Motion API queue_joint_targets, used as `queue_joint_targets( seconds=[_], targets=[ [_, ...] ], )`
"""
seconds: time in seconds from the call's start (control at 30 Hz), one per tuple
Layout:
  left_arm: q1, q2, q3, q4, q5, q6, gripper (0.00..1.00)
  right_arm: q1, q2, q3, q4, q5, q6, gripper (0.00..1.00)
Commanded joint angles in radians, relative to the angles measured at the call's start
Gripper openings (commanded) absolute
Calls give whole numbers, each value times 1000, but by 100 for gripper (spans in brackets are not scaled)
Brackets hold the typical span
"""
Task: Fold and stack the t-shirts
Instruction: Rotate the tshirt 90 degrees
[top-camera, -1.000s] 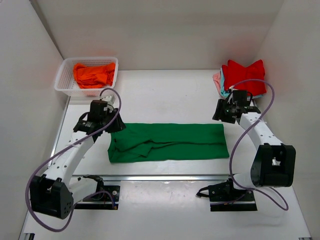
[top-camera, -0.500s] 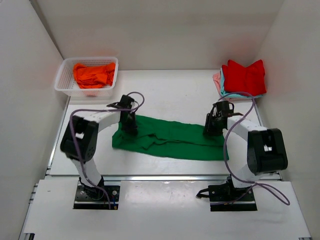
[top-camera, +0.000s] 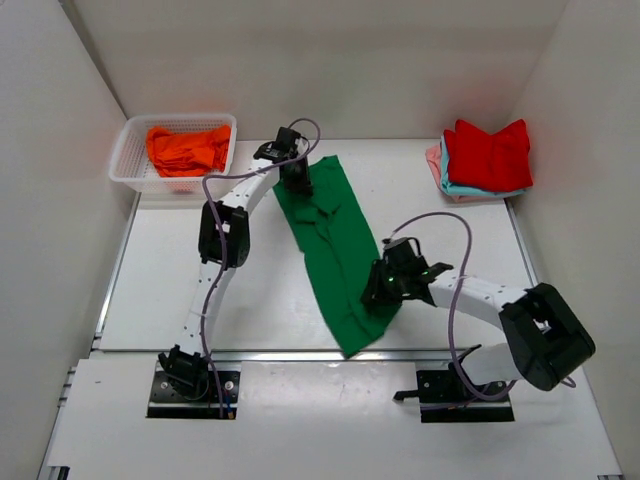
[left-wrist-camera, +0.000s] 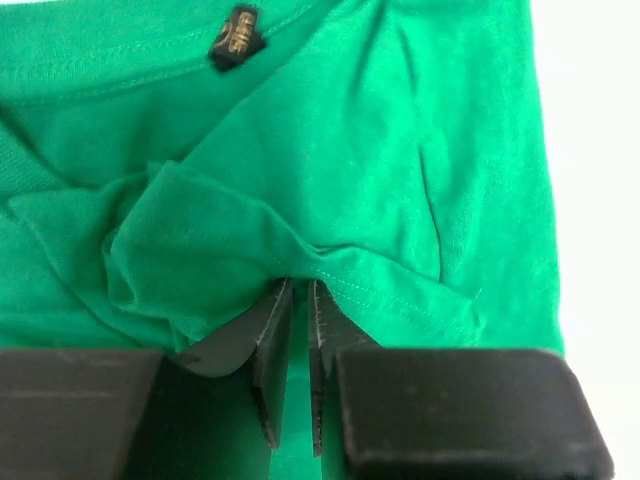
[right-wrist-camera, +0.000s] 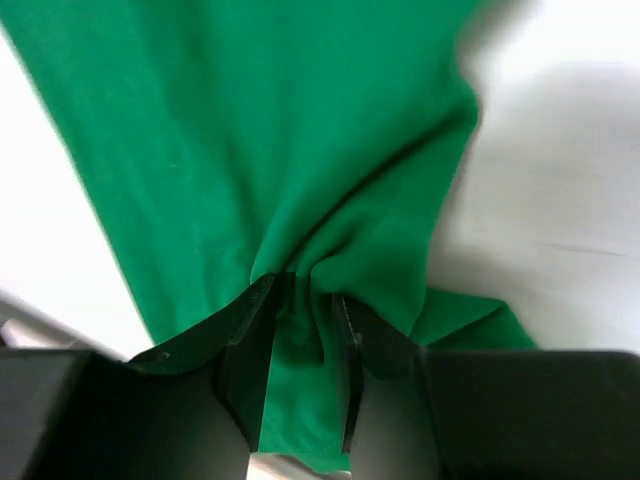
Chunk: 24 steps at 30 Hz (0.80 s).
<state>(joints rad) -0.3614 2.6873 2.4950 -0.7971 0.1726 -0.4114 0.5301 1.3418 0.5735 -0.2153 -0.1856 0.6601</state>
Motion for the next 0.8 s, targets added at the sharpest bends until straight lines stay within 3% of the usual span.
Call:
queue_joint_targets(
  seconds=[0.0,0.03,0.13,0.17,0.3,0.43,0.57,0.67,0.77],
  targets=[
    [7,-44,-151,-45,8,29,25,126,78,2,144,-21,151,26],
    [9,-12,-109,-68,-4,34,25,163,86,0,190,-18,176,26],
    [16,135,219,-175,30,14,27,240,166,15,269,-28,211,24],
    [31,138,235,-154,57,-1,26,269,195,35,275,-29,213,24],
    [62,28,-14,27,58,-33,24,341,238,68,318,-32,216,24],
    [70,74,151,4,50,-39,24,438,217,123,242,72,199,24],
    [93,8,78,116,74,-79,23,510,97,106,260,211,129,26],
    [101,-56,105,133,105,-96,22,492,8,65,229,282,140,17],
    [99,-145,148,72,148,-86,26,466,-69,28,190,313,115,19]
  ],
)
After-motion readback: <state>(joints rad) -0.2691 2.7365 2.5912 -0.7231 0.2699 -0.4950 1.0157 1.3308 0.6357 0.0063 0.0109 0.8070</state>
